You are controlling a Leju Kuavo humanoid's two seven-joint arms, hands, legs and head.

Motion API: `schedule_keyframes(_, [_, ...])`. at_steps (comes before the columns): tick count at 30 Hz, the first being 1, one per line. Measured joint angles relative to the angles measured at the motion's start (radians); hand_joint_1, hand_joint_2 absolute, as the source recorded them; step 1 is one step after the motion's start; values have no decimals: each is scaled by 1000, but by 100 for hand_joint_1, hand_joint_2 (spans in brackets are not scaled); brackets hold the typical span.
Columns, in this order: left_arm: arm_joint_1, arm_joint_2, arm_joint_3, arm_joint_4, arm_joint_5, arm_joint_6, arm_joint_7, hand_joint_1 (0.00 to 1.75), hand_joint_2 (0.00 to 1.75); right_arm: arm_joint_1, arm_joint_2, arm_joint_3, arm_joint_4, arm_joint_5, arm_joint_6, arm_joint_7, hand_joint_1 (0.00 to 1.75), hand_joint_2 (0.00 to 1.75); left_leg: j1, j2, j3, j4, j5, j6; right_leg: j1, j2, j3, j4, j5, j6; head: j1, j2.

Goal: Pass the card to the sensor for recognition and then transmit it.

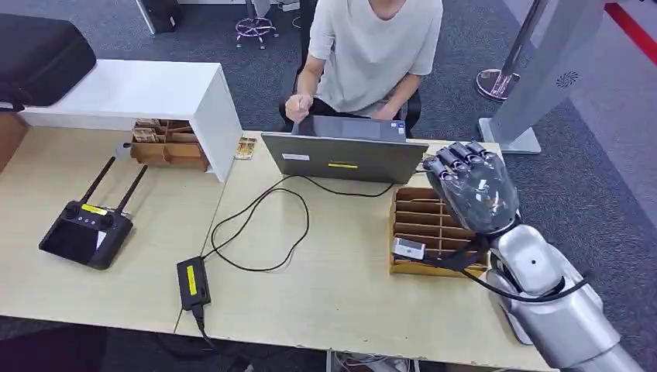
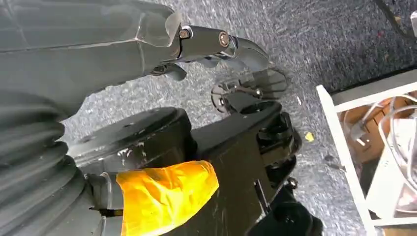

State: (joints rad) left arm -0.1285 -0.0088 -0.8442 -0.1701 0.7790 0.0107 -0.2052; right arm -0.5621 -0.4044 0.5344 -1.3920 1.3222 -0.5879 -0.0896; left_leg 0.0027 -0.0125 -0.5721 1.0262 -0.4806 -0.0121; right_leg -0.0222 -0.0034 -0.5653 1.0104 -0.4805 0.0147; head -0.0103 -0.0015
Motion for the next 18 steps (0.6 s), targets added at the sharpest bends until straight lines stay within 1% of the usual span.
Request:
schedule_keyframes(5, [2,-3,1,0,11,-34,17,0,175,2,0,-11,0,0,3,0,134,175,0,0,0,0,0,0,0,0,0,0,0,0,0,0])
schedule_keyframes(8, [5,-5,2,0,15,-50,32,0,175,3,-8,-14,-3,3,27,5,134,175,0,0,0,0,0,0,0,0,0,0,0,0,0,0])
schedule_keyframes(13, [14,-6,6,0,25,-59,33,0,175,6,-50,-21,-27,-26,91,9,134,175,0,0,0,0,0,0,0,0,0,0,0,0,0,0])
schedule_keyframes(18, [20,-6,8,0,29,-62,33,0,175,10,-92,-29,-57,-43,108,9,134,175,0,0,0,0,0,0,0,0,0,0,0,0,0,0])
